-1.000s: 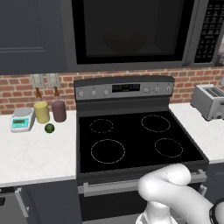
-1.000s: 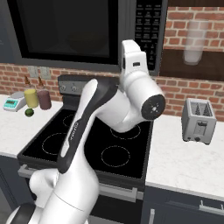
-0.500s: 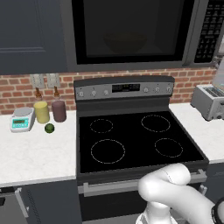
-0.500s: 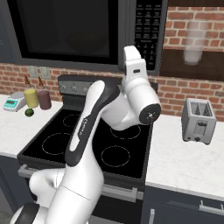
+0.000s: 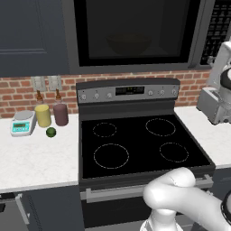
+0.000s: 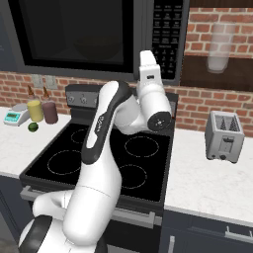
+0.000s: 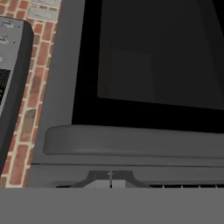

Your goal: Pick the lemon wedge from the sink and place it in the bowl. Then pick the bowl and place it in the microwave. Then close the microwave door and press the start button.

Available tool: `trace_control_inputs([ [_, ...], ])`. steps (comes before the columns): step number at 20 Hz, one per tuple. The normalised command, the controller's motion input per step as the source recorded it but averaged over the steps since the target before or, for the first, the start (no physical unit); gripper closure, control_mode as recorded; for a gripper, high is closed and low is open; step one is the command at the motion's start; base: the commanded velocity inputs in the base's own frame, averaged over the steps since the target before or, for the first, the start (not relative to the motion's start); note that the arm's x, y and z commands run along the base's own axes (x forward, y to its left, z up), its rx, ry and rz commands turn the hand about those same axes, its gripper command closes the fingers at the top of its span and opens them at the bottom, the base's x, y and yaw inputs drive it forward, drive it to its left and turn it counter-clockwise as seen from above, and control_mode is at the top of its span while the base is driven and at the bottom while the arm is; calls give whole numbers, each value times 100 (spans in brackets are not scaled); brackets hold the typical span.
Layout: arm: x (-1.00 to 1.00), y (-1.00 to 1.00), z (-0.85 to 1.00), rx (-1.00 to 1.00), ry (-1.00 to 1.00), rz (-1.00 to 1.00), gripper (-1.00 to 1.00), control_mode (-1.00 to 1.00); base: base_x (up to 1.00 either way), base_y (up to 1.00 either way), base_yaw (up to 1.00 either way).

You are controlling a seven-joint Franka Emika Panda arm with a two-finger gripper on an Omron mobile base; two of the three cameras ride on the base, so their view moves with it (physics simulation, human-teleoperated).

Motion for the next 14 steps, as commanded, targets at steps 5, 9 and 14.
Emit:
trace_control_inputs([
  [5, 45, -8, -6, 0, 0, -1, 100, -100, 0, 0, 0],
  [9, 8, -27, -2, 0, -4, 0, 100, -100, 0, 0, 0],
  [14, 0, -37, -1, 0, -6, 0, 100, -100, 0, 0, 0],
])
